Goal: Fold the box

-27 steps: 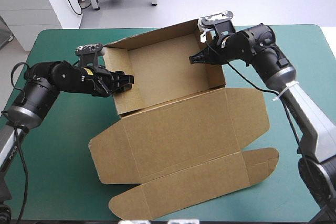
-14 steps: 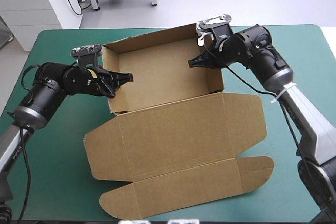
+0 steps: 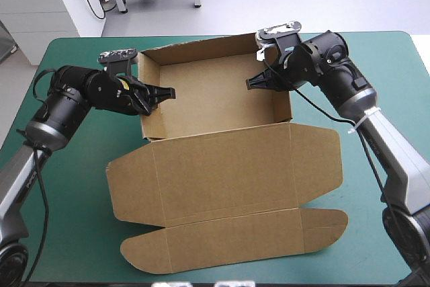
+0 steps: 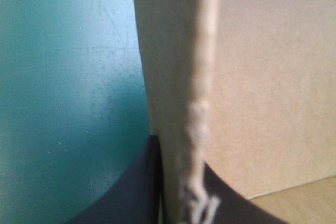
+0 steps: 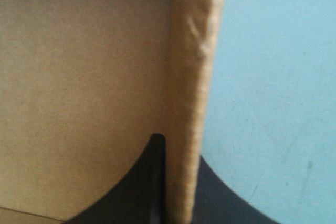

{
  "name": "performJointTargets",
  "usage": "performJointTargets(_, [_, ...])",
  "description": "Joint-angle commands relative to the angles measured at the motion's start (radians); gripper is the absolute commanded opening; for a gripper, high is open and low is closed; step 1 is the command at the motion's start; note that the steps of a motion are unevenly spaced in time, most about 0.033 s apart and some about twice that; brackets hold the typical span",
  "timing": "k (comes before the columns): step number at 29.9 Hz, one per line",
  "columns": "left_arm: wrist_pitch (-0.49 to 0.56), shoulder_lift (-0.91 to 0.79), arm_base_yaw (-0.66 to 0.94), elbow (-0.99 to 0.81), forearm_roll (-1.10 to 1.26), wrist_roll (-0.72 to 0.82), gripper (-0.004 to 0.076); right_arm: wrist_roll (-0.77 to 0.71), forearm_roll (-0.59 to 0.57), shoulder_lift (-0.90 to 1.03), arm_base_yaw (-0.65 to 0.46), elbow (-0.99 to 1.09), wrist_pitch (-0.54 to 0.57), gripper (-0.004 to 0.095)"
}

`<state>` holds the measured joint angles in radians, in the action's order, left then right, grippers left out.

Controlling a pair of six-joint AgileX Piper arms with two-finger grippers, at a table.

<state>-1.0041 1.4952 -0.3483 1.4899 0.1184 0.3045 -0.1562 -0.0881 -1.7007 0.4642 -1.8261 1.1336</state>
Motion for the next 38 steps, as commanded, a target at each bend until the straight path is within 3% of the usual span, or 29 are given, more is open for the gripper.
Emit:
performJointTargets(1, [0.019, 0.027, -0.010, 0.170, 0.037, -0.025, -0.0008, 0.006, -0.024, 0.045, 0.012, -0.024, 0.099, -0.0006])
performJointTargets(5, [-0.092, 0.123, -0.010, 0.283, 0.027, -0.037, -0.0008, -0.039, -0.027, 0.047, 0.012, -0.012, 0.112, -0.0006])
performJointTargets(8, [-0.101, 0.172, -0.017, 0.311, 0.026, -0.040, -0.0008, -0.058, 0.023, 0.034, 0.012, 0.011, 0.112, -0.0006])
performJointTargets(22, [-0.207, 0.367, -0.038, 0.310, -0.028, -0.095, -0.0008, -0.093, 0.056, -0.133, 0.010, 0.062, 0.107, -0.0006])
performJointTargets(26, [-0.213, 0.383, -0.051, 0.310, -0.060, -0.106, -0.0008, -0.091, 0.079, -0.182, 0.006, 0.053, 0.096, -0.0006])
performJointTargets(32, [-0.208, 0.414, -0.051, 0.310, -0.055, -0.116, -0.0008, -0.089, 0.205, -0.221, -0.050, 0.024, 0.102, -0.0006])
performJointTargets(38, [-0.198, 0.451, -0.051, 0.310, -0.056, -0.118, -0.0008, -0.089, 0.173, -0.221, -0.060, -0.019, 0.100, -0.0006])
